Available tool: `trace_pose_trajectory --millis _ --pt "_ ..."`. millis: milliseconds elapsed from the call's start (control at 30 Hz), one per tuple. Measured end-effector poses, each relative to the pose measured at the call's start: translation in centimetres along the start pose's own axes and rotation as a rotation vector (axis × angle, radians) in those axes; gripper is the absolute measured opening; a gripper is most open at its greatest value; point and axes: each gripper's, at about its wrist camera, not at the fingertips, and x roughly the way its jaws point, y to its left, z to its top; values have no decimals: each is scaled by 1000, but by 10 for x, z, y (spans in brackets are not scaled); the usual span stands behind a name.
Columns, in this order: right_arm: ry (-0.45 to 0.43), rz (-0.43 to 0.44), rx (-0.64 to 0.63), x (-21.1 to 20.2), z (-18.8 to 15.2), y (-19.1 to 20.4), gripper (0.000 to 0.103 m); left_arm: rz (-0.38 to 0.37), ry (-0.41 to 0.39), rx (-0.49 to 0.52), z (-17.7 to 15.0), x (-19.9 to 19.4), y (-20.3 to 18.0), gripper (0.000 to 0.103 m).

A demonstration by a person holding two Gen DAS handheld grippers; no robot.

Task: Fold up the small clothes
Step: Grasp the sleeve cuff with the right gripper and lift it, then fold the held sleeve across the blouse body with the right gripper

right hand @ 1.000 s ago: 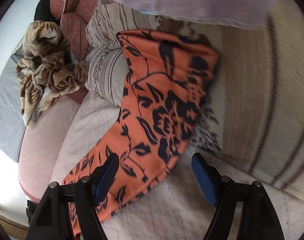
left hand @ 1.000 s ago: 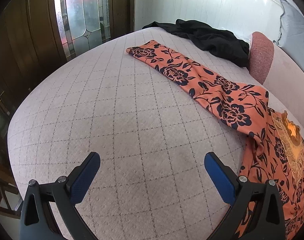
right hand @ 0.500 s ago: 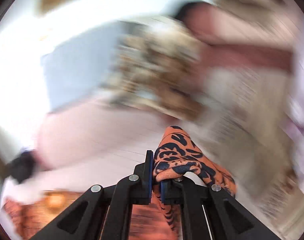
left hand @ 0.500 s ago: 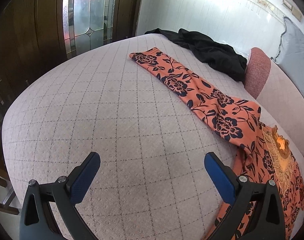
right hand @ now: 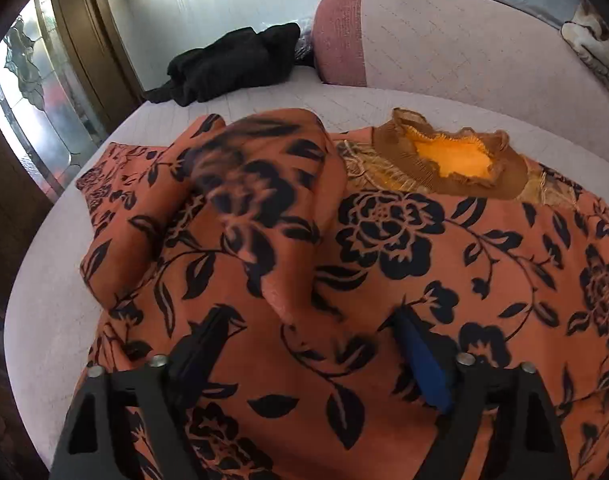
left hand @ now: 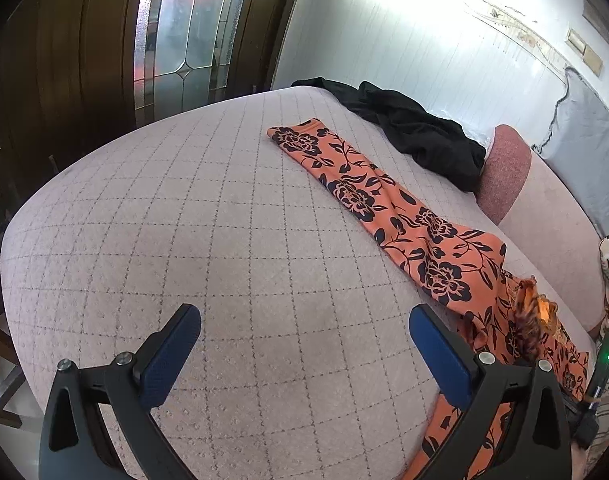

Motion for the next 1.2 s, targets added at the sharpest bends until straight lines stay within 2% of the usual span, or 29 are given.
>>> trace_pose_trajectory --millis 167,267,433,467,533,567,600,700,833,933,1033,1133,1200 --pt "-44 48 21 -39 9 -12 89 -33 7 -38 1 -1 4 103" --pt "-73 87 95 -41 28 -19 90 -39 8 -13 1 -1 -1 103" --pt "-105 278 266 -18 47 -9 91 -37 10 -7 0 0 1 103" --pt "-87 309 299 -3 49 -9 98 -35 12 -8 0 1 1 103" --pt "43 400 371 38 45 -3 99 -31 15 -2 1 3 1 103" --pt "79 415 383 50 40 2 100 -26 13 9 0 4 -1 103" --pt "46 406 351 44 38 7 100 -23 10 17 0 4 -3 103" --pt "15 492 330 20 30 6 99 -24 -3 41 -2 2 -11 103" --pt "-73 443 277 -35 8 -23 99 -38 -32 137 -10 -6 -33 103" --pt "-90 403 295 -72 -25 -57 99 -73 -40 234 -18 -13 -55 103" --pt "-130 378 312 -105 -58 -90 99 -184 -7 333 -24 -22 -93 103" --pt "-170 371 335 -127 -87 -116 99 -329 90 417 -25 -14 -150 103" --pt "-193 380 347 -137 -96 -127 99 -369 154 480 -27 4 -192 103"
